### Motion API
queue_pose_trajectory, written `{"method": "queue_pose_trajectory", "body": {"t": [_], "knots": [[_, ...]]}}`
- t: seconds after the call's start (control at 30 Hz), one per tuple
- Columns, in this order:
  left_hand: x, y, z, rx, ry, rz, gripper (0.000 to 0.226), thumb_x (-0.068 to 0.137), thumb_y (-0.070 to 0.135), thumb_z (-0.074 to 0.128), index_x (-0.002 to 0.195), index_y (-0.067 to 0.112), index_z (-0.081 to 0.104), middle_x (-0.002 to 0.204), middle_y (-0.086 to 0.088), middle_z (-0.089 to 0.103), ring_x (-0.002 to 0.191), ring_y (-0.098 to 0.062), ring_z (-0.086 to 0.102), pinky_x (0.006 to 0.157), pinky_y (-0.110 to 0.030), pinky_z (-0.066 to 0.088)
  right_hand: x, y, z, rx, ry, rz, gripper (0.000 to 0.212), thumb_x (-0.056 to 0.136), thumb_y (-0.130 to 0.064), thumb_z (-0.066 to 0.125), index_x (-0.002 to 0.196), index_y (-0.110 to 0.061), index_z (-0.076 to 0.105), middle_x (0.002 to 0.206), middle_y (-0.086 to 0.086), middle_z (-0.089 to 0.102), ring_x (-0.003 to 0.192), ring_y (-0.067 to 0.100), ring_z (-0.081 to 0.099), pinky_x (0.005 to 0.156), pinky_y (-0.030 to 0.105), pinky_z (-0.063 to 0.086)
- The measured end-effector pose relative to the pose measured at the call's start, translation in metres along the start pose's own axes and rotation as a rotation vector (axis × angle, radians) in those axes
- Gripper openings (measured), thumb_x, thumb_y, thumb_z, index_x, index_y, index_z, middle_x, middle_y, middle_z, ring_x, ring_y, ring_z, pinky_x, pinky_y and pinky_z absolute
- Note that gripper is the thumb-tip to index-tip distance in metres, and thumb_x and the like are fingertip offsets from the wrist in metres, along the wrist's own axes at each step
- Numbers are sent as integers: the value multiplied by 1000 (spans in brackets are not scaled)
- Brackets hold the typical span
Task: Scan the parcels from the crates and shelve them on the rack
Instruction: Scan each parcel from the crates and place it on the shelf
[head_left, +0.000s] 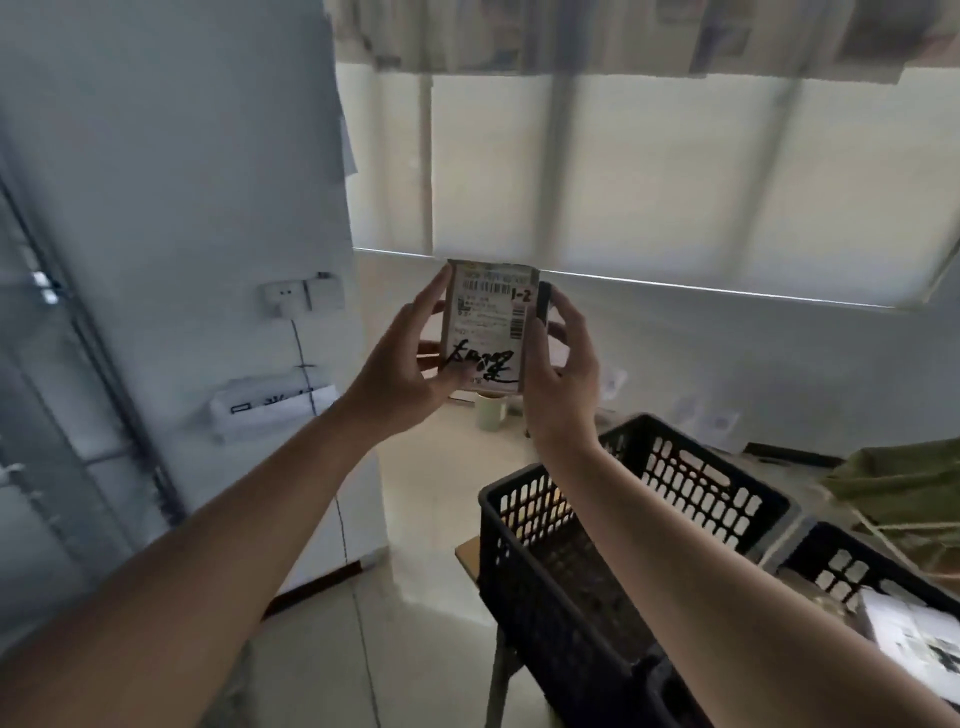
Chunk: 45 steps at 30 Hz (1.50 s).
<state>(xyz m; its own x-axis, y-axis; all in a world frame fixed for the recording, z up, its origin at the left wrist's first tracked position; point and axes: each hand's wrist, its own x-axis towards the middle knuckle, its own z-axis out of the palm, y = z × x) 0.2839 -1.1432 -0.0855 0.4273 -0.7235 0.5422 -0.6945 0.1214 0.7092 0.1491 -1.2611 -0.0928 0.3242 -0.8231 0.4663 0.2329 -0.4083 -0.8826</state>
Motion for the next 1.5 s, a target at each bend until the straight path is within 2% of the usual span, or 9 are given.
{"method": "queue_pose_trajectory", "body": {"t": [0.27, 0.37, 0.5, 0.7, 0.8, 1.03, 1.27, 1.4, 1.5], "knots": [[-93, 16, -124, 187, 218, 62, 99, 93, 15, 78, 166, 36, 15, 149, 29, 30, 137, -18, 50, 90, -10, 53, -80, -54, 103, 124, -173, -84, 41, 110, -36, 58, 150, -41, 56, 134, 6, 61, 126, 23, 64, 85, 53, 64], [-136, 20, -172, 245, 255, 45, 99, 93, 11, 77, 167, 32, 15, 154, 23, 29, 136, -22, 51, 91, -13, 54, -122, -72, 145, 161, -221, -81, 41, 110, -35, 58, 150, -41, 56, 132, 4, 62, 126, 23, 64, 85, 54, 64], [-189, 28, -235, 315, 295, 1, 98, 93, 7, 76, 168, 27, 17, 154, 17, 30, 135, -16, 51, 89, -11, 54, -178, -95, 197, 194, -254, -63, 38, 109, -39, 58, 147, -44, 58, 129, 1, 65, 114, 4, 64, 85, 47, 65], [-267, 30, -325, 376, 344, -75, 98, 93, 6, 75, 168, 29, 15, 157, 20, 27, 145, -11, 41, 95, -17, 56, -258, -129, 276, 276, -390, -17, 39, 110, -36, 58, 148, -41, 57, 130, 4, 63, 122, 26, 66, 84, 52, 65], [-294, 25, -365, 437, 391, -97, 97, 94, 3, 73, 169, 20, 14, 167, 15, 16, 150, -2, 33, 101, -21, 55, -286, -144, 314, 307, -439, -1, 39, 110, -36, 58, 149, -43, 56, 130, 2, 63, 123, 26, 65, 87, 54, 63], [-331, -8, -450, 559, 499, -136, 96, 94, -2, 71, 169, 17, 14, 173, 12, 8, 159, -15, 23, 105, -34, 56, -323, -162, 414, 337, -591, 19, 40, 109, -42, 58, 148, -45, 55, 137, -5, 62, 125, 22, 65, 93, 51, 63], [-336, -63, -532, 680, 586, -189, 91, 95, -5, 70, 167, 10, 18, 175, 5, 10, 160, -3, 12, 111, -17, 44, -334, -155, 533, 420, -712, 51, 38, 108, -39, 60, 145, -44, 57, 133, -7, 66, 125, 19, 65, 98, 51, 61], [-335, -91, -569, 682, 614, -245, 87, 96, -4, 70, 166, 7, 20, 175, 0, 12, 160, -5, 15, 113, -16, 41, -337, -147, 593, 434, -765, 73, 37, 107, -33, 60, 142, -43, 57, 129, -7, 68, 121, 18, 67, 96, 51, 61], [-337, -108, -598, 691, 627, -276, 85, 99, 5, 70, 166, 6, 19, 174, 0, 11, 156, 6, 14, 114, -18, 42, -341, -148, 634, 406, -821, 86, 37, 107, -38, 60, 143, -45, 56, 133, -2, 64, 124, 17, 62, 98, 52, 60]]}}
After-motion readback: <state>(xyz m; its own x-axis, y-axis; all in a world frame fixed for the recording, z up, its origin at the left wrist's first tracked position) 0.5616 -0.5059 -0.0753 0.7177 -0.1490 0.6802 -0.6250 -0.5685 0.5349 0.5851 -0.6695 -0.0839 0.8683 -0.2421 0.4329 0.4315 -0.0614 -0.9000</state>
